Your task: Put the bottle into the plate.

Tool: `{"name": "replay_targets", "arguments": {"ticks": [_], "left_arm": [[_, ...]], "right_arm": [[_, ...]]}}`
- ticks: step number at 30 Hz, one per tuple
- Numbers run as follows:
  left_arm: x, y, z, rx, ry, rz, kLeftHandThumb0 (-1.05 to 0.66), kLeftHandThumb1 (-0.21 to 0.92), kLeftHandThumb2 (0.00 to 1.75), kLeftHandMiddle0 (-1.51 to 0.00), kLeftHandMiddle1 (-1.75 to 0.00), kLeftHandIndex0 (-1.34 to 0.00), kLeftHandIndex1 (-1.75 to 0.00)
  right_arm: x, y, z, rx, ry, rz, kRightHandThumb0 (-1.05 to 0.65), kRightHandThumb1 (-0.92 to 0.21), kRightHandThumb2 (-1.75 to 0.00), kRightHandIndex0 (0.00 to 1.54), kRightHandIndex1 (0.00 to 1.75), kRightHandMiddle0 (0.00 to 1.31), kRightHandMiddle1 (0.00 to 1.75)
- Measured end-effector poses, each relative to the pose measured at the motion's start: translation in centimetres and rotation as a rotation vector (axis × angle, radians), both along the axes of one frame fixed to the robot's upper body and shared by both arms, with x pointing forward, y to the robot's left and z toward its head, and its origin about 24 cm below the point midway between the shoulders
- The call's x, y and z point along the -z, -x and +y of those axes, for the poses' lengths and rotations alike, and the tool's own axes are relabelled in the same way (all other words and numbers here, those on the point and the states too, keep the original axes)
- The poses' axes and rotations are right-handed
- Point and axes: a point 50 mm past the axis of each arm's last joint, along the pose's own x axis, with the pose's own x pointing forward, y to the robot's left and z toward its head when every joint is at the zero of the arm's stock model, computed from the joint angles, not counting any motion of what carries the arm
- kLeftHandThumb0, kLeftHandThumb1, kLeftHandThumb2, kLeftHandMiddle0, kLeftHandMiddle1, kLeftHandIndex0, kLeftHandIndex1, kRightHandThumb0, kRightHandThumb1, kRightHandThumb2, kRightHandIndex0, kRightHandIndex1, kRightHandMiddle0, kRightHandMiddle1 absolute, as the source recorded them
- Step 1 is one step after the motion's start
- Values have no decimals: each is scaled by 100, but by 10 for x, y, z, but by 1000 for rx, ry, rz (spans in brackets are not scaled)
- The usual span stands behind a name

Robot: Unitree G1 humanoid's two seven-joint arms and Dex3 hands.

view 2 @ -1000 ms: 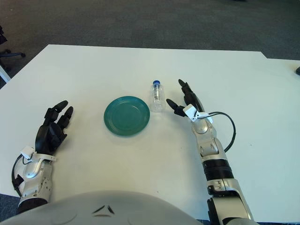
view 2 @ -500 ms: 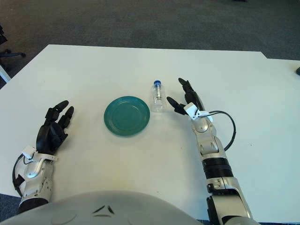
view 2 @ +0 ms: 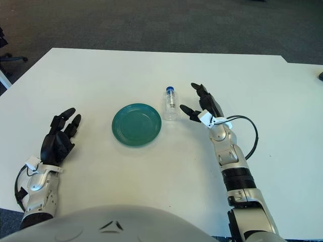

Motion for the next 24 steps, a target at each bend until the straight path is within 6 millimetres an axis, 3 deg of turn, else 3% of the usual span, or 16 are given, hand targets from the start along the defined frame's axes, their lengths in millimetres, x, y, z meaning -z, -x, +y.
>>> {"name": "replay_targets", "arguments": {"ticks": [8, 16, 24], "left_arm": [[0, -1, -2, 2, -5, -1, -90, 92, 97, -29, 0, 0, -74], [0, -4, -6, 4, -7, 2, -90, 92, 97, -29, 0, 0, -74], [1, -5, -10, 6, -15, 4, -90, 92, 97, -29, 0, 0, -74]], "right_arm": [[-17, -10, -1, -14, 44, -17, -105, -92, -50, 20, 2, 0, 64], [-46, -18, 18, -52, 86, -61, -105, -92, -48, 21, 1, 0, 72], [-57, -24, 30, -157, 182, -106, -105, -92, -50, 19, 0, 0, 71]]}}
